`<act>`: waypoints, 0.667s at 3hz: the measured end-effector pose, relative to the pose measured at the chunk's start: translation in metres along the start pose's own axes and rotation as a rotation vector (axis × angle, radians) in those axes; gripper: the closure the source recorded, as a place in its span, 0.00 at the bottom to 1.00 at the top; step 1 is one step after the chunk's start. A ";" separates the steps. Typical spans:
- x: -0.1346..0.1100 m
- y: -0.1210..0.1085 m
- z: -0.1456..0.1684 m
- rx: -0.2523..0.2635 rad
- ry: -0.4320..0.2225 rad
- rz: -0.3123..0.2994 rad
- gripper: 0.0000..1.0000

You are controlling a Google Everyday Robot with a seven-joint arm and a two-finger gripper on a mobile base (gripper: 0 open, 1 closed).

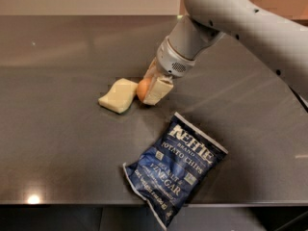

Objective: Move orange near sponge

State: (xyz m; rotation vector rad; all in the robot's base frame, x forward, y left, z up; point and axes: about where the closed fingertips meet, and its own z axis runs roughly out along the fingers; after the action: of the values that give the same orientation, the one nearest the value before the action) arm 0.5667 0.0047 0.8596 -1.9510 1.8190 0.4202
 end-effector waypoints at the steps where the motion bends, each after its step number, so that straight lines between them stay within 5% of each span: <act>1: -0.001 0.000 0.001 -0.003 0.000 -0.001 0.13; 2: -0.001 0.001 0.003 -0.005 0.000 -0.003 0.00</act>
Offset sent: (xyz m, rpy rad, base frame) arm -0.0003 0.0011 -0.0009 -0.0005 0.0014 0.0022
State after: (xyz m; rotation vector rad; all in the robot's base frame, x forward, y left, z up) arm 0.5659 0.0072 0.8577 -1.9570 1.8169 0.4241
